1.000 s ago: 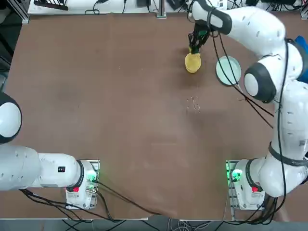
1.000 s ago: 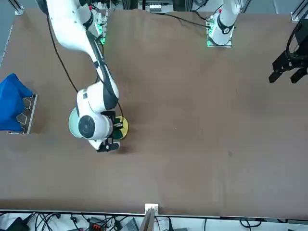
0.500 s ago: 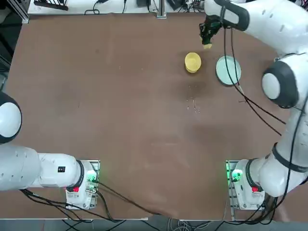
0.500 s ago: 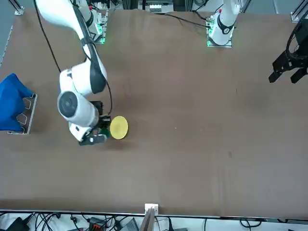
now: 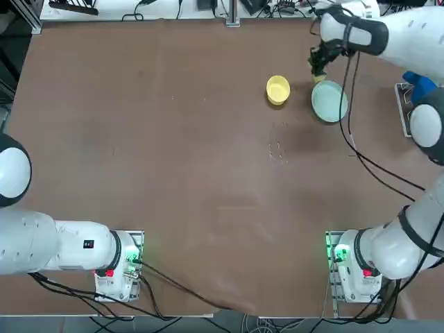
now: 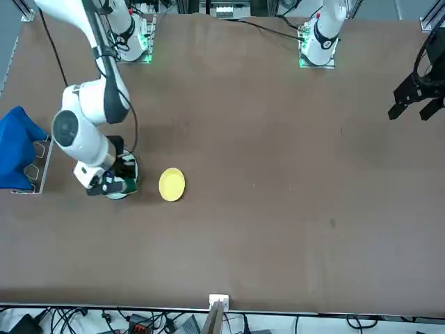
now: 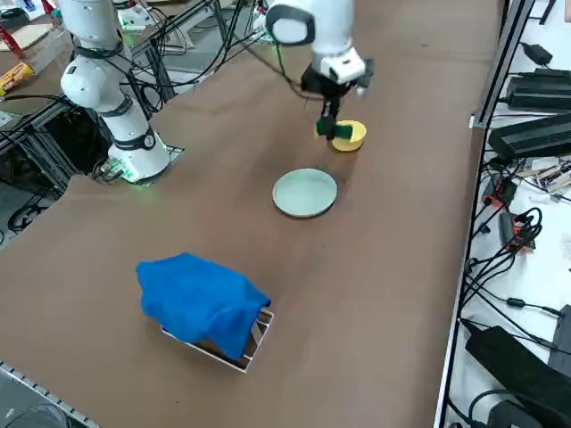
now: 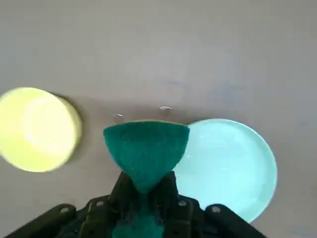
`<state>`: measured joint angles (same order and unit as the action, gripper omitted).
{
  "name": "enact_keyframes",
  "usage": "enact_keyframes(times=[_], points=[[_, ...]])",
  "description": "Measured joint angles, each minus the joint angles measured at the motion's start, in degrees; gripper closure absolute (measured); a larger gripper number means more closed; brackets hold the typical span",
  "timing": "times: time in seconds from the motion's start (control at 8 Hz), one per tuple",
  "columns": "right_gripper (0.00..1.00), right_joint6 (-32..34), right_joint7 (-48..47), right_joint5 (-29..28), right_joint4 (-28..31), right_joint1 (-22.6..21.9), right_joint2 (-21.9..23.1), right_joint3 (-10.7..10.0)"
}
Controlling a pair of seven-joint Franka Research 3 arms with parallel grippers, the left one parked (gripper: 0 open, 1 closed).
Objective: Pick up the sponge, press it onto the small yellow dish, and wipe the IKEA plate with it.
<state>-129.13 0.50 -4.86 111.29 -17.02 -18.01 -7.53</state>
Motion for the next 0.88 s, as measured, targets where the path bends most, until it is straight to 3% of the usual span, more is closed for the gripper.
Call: enact_keyframes(times=[0.38,0.88], points=[[0.78,-6.64,1.04,0.00,8.98,1.98,1.96,0.02],[0.78,-7.50,1.81,0.00,13.05,3.92,1.75,0.03]])
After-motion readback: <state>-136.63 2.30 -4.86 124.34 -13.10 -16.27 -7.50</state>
